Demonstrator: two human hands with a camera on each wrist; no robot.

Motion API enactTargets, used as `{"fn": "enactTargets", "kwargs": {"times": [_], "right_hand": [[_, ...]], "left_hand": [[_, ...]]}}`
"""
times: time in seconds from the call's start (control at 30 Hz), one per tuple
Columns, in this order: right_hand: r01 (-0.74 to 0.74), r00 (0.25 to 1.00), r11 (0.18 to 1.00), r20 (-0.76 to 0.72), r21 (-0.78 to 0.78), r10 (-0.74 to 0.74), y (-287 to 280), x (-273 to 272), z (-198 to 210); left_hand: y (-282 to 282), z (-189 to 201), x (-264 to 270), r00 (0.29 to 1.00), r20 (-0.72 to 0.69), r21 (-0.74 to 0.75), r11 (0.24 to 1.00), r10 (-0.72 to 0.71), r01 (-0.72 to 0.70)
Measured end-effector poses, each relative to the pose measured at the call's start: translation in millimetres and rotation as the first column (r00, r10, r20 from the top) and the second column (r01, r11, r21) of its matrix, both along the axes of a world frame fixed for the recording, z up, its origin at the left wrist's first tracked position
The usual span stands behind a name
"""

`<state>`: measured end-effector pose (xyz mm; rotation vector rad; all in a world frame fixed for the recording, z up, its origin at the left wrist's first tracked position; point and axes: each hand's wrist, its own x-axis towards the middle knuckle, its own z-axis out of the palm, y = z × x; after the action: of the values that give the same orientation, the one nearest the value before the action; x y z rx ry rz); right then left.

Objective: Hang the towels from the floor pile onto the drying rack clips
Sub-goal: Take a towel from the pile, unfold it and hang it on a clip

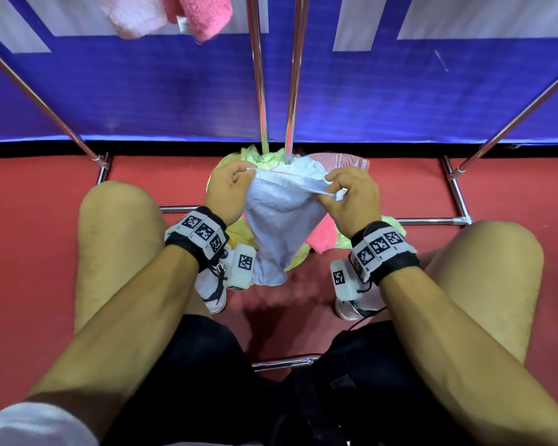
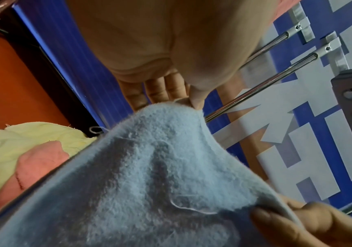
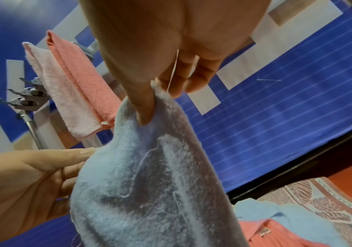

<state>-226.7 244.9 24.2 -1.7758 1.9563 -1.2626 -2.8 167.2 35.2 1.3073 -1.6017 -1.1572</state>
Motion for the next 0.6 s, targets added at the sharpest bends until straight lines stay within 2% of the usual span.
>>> {"fn": "enactTargets", "kwargs": {"times": [0.07,0.13,0.17,0.23,0.3,0.37,0.47,0.53,0.6], "right_hand": [[-0.014,0.998,0.995,-0.067,-0.101,0.008,-0.1,2.8,3.2],[-0.019,0.995,0.992,-0.1,-0.123,0.007,0.3,2.3,5.0],[-0.027,0.994,0.997,-0.112,-0.07,0.019,0.6,0.6,4.4],[-0.061,0.985,0.984,-0.152,0.17,0.087,1.3,-3.6,1.2],[-0.071,0.974,0.914,-0.171,0.4,0.15,2.6,-4.8,-2.6],[-0.04,0.973,0.871,-0.181,0.49,0.146,2.8,-3.5,-4.1],[0.044,0.993,0.904,-0.119,0.425,0.008,0.4,-2.3,0.5],[0.091,0.995,0.951,0.016,0.296,-0.1,-1.0,-2.8,3.6],[0.112,0.97,0.977,0.194,0.183,-0.147,-2.1,-3.1,5.3]], "left_hand": [[-0.7,-3.1,0.0,1.0,0.013,0.011,1.0,-0.001,0.001],[-1.5,-3.3,0.3,0.999,0.027,0.009,1.0,0.018,-0.018],[-2.1,-2.6,0.6,0.999,0.025,0.001,0.999,0.034,-0.034],[-3.8,-2.5,1.8,0.999,-0.003,-0.016,0.999,0.049,-0.049],[-2.8,-1.8,1.7,0.999,-0.029,-0.032,0.998,0.046,-0.046],[-0.2,0.5,0.8,0.998,-0.035,-0.043,0.998,0.047,-0.048],[0.5,4.2,0.8,0.996,-0.049,-0.05,0.996,0.071,-0.073],[-0.6,4.7,0.7,0.995,-0.057,-0.051,0.995,0.08,-0.083],[-0.6,3.6,-0.1,0.995,-0.065,-0.052,0.995,0.08,-0.084]]}}
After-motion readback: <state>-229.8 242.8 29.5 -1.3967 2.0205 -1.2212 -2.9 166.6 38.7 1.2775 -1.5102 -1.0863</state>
